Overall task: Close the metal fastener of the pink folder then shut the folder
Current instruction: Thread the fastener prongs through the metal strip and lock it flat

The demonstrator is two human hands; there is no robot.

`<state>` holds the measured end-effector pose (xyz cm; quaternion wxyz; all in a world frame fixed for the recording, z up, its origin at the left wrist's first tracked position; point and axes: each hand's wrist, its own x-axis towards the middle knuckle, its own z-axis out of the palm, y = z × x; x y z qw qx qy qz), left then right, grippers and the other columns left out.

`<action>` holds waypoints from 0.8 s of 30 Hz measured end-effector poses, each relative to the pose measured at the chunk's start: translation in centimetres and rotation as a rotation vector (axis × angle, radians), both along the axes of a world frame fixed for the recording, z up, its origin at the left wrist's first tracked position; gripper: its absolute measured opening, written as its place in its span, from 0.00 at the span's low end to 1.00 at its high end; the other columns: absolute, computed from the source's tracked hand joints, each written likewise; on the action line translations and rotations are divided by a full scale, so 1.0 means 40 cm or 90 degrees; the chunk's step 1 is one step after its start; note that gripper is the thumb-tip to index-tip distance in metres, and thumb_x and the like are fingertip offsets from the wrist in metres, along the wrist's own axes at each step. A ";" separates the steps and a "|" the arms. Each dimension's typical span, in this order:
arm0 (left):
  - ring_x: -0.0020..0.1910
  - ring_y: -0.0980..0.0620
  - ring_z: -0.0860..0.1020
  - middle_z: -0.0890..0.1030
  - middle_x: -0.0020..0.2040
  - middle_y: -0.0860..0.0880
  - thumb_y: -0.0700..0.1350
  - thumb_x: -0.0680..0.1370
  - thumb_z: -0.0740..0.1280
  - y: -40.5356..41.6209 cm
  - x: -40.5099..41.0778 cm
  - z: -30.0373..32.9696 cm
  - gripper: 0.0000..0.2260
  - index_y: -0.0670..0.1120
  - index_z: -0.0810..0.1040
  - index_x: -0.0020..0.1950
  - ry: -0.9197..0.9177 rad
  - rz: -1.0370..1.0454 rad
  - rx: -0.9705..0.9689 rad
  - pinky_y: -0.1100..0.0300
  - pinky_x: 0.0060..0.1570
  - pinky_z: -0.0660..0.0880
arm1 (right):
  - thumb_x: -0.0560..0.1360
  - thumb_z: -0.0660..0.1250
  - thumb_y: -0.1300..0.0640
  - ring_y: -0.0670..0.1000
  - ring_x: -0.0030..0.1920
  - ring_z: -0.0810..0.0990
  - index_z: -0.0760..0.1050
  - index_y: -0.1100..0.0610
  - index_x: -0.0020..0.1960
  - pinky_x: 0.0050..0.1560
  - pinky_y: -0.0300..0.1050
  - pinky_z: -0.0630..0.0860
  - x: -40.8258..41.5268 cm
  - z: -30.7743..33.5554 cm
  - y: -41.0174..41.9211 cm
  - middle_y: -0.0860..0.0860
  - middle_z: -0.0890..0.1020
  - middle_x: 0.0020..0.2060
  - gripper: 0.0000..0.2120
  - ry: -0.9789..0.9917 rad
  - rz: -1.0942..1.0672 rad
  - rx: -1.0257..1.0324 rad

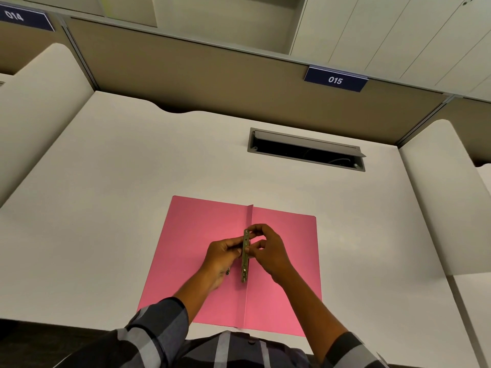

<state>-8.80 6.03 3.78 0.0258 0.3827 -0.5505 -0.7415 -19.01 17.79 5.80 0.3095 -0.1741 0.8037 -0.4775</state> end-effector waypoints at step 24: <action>0.63 0.48 0.81 0.81 0.63 0.45 0.29 0.81 0.65 0.039 0.113 -0.035 0.20 0.41 0.79 0.72 -0.060 -0.235 -0.358 0.62 0.71 0.74 | 0.70 0.72 0.74 0.56 0.60 0.79 0.76 0.59 0.69 0.62 0.49 0.81 -0.013 -0.045 -0.059 0.57 0.79 0.62 0.29 0.059 0.050 0.190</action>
